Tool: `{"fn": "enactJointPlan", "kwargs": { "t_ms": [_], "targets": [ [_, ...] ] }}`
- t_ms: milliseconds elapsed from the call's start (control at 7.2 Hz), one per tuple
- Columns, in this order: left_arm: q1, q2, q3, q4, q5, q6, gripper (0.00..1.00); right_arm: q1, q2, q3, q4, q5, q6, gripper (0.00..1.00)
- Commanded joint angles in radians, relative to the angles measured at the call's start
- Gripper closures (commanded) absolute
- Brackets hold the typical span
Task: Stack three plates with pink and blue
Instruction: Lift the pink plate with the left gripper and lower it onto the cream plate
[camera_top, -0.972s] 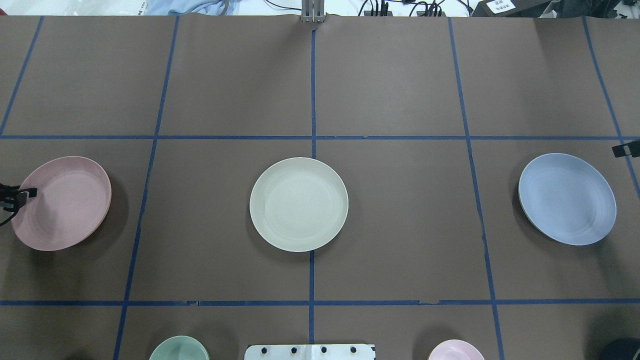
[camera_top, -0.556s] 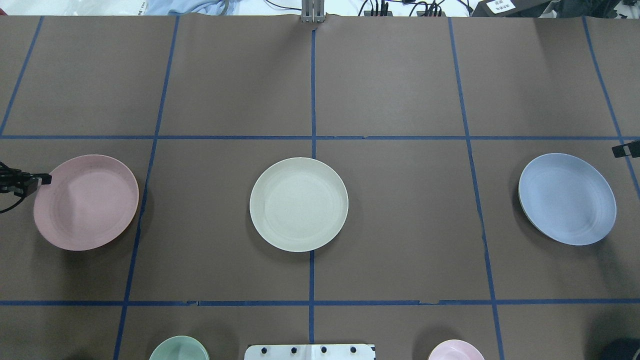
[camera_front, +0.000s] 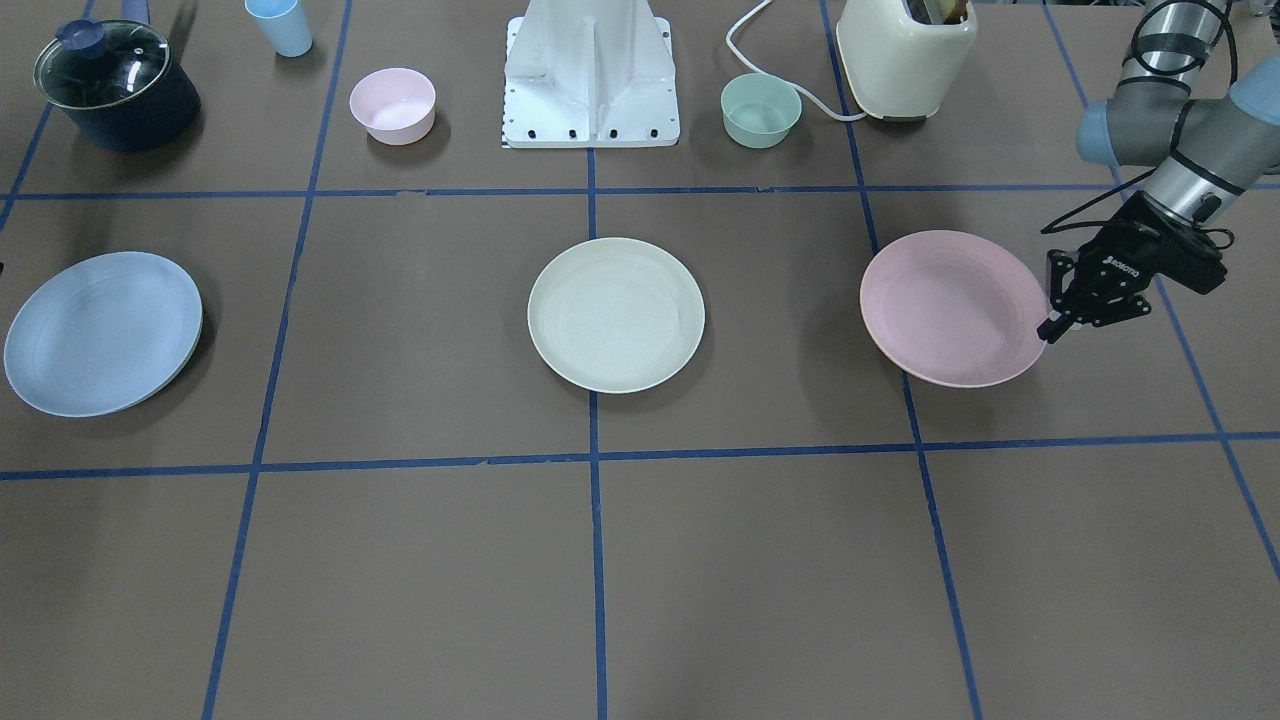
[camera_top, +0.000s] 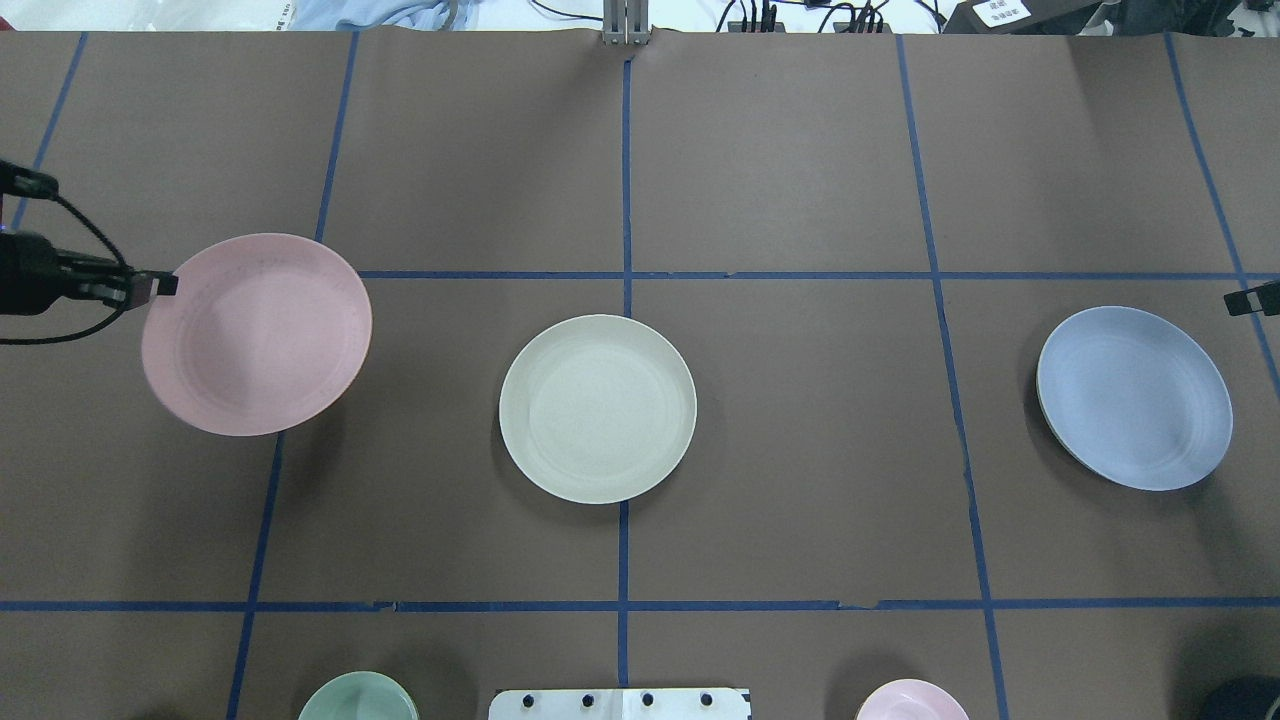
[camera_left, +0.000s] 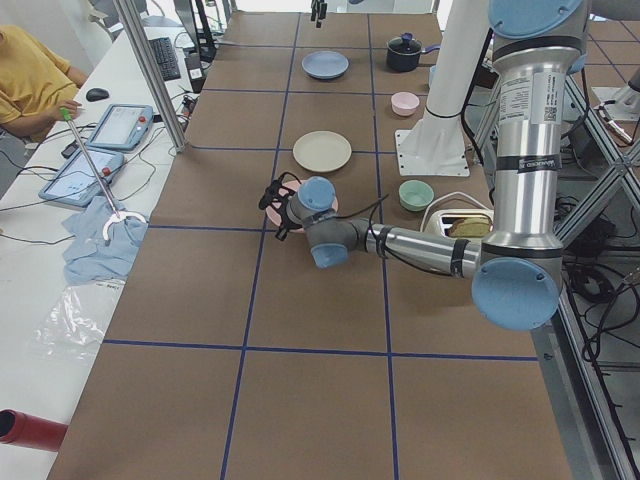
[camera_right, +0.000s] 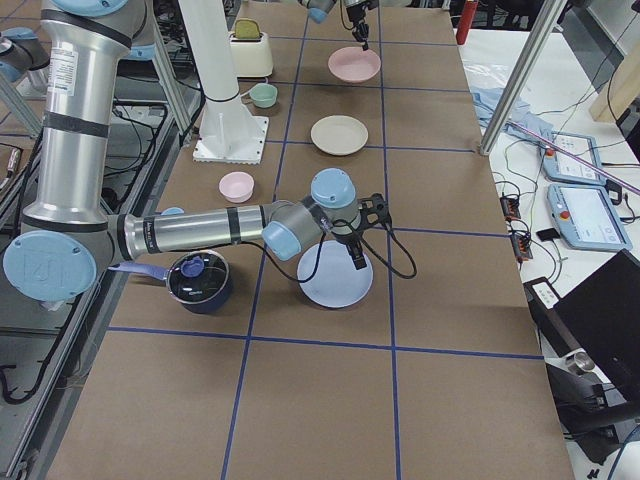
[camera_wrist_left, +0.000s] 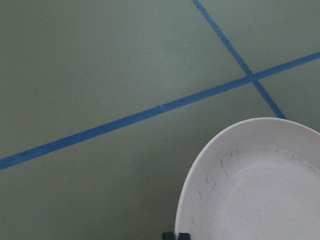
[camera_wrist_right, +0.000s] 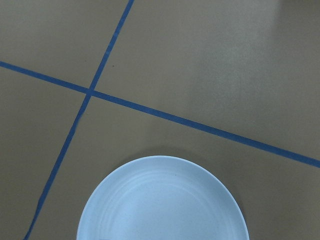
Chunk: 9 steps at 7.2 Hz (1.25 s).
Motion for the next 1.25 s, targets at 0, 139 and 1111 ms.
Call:
{"fn": "enactJointPlan", "kwargs": {
  "t_ms": [0,139,1111],
  "targets": [
    [0.051,-0.144,-0.130,0.261,0.022,-0.118,1.00,0.000,0.000,0.000,0.000,0.001,0.000,0.00],
    [0.149,-0.201,-0.127,0.295,0.104,-0.194,1.00,0.000,0.000,0.000,0.000,0.001,0.001,0.00],
    [0.495,-0.450,0.055,0.428,0.382,-0.486,1.00,0.000,0.001,-0.003,0.000,0.001,0.002,0.00]
  ]
}}
